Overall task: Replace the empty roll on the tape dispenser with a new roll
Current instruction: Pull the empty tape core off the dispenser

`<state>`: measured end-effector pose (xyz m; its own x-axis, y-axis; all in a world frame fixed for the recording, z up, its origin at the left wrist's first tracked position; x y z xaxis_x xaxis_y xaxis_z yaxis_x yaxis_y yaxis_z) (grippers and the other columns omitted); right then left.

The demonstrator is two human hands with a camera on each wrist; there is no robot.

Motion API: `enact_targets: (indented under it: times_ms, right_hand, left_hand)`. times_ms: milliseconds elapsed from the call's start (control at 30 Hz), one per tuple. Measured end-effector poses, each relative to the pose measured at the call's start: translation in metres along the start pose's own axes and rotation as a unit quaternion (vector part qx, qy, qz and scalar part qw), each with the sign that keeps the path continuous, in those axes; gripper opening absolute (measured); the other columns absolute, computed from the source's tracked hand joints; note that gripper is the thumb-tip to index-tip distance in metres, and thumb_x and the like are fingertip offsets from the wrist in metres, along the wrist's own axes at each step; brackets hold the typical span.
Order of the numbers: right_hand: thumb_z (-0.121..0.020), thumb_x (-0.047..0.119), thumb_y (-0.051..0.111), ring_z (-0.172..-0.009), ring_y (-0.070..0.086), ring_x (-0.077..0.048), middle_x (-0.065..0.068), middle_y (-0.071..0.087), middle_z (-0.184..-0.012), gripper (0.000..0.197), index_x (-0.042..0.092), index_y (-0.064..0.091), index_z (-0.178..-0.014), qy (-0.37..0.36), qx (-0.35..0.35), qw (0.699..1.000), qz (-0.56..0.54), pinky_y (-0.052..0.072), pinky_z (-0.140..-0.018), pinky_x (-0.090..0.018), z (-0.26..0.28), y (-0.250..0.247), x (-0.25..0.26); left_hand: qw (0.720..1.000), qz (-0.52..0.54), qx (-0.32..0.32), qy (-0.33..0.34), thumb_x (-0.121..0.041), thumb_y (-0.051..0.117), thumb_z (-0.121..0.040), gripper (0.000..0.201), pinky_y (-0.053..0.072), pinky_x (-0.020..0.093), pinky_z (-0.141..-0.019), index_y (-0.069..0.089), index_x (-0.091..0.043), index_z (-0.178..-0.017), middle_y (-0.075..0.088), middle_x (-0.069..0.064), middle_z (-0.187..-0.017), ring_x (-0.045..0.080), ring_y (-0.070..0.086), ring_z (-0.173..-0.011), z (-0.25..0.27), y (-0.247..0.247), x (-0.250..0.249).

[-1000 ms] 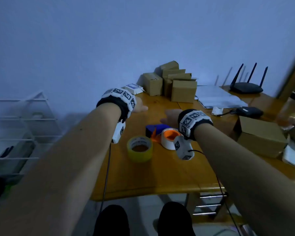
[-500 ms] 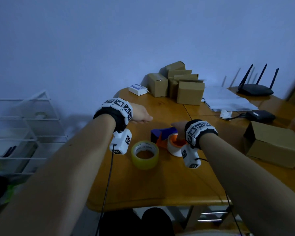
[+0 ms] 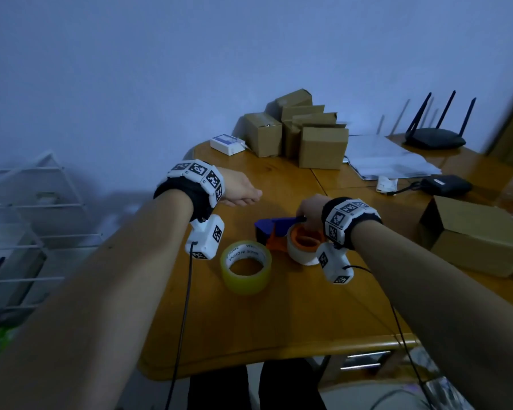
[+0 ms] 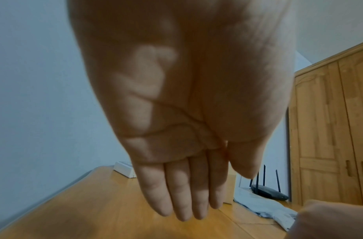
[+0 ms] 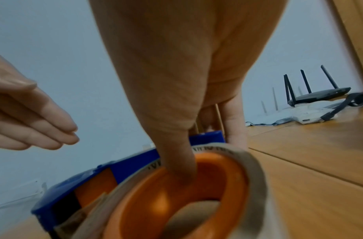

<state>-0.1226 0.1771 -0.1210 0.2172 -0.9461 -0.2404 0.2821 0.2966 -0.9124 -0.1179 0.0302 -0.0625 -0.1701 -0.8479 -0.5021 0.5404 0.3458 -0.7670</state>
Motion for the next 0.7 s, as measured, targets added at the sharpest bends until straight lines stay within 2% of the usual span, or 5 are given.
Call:
enact_targets:
  times_ms: [133, 333, 433, 533, 700]
  right_hand:
    - [-0.095, 0.028, 0.054, -0.08, 0.063, -0.02, 0.001, 0.062, -0.087, 0.026, 0.024, 0.067, -0.118, 0.013, -0.059, 0.998, -0.034, 0.052, -0.058, -0.029, 0.012, -0.02, -0.009]
    - [-0.097, 0.03, 0.053, -0.086, 0.061, -0.019, 0.002, 0.062, -0.094, 0.026, 0.031, 0.064, -0.12, 0.016, -0.18, 0.98, -0.089, 0.054, -0.067, -0.032, 0.038, -0.056, -0.019]
    - [-0.097, 0.032, 0.051, -0.094, 0.062, -0.023, 0.0, 0.067, -0.103, 0.025, 0.032, 0.064, -0.119, 0.005, -0.235, 0.967, -0.095, 0.053, -0.072, -0.034, 0.049, -0.071, -0.021]
    - [-0.097, 0.031, 0.053, -0.101, 0.063, -0.025, -0.001, 0.068, -0.112, 0.025, 0.03, 0.064, -0.12, -0.014, -0.287, 0.952, -0.101, 0.049, -0.074, -0.033, 0.061, -0.084, -0.02]
    - [-0.096, 0.036, 0.055, -0.103, 0.063, -0.025, -0.001, 0.068, -0.115, 0.029, 0.028, 0.063, -0.123, -0.029, -0.344, 0.931, -0.121, 0.051, -0.078, -0.035, 0.07, -0.094, -0.021]
  left_hand:
    - [0.999, 0.012, -0.025, 0.021, -0.039, 0.044, -0.102, 0.045, 0.046, 0.022, -0.098, 0.054, -0.012, -0.136, 0.058, 0.001, -0.139, 0.008, 0.057, -0.113, 0.0, -0.009, -0.013]
    - [0.993, -0.072, -0.076, 0.058, -0.049, 0.045, -0.1, 0.052, 0.05, 0.024, -0.079, 0.055, -0.014, -0.137, 0.062, 0.013, -0.126, 0.012, 0.063, -0.084, 0.014, -0.021, -0.03]
    - [0.991, -0.067, -0.08, 0.082, -0.05, 0.044, -0.099, 0.05, 0.048, 0.026, -0.087, 0.051, -0.024, -0.141, 0.057, 0.013, -0.133, 0.026, 0.061, -0.105, 0.016, -0.02, -0.031]
    - [0.993, 0.026, -0.069, 0.095, -0.05, 0.052, -0.096, 0.05, 0.044, 0.033, -0.105, 0.051, -0.027, -0.141, 0.054, 0.001, -0.143, 0.022, 0.057, -0.123, 0.012, -0.015, -0.023]
    - [0.975, 0.195, -0.041, 0.097, -0.048, 0.066, -0.088, 0.055, 0.035, 0.036, -0.108, 0.055, -0.024, -0.137, 0.063, 0.002, -0.131, 0.017, 0.056, -0.121, 0.0, -0.003, -0.005]
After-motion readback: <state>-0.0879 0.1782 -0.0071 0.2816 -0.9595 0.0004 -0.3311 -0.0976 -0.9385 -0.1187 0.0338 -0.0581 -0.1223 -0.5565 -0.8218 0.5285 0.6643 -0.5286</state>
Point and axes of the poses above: each hand's wrist, its own z-axis away from the middle knuckle, its own y-axis out of the palm, x = y × z, the point moved 10 cm from there along -z, towards the middle knuckle
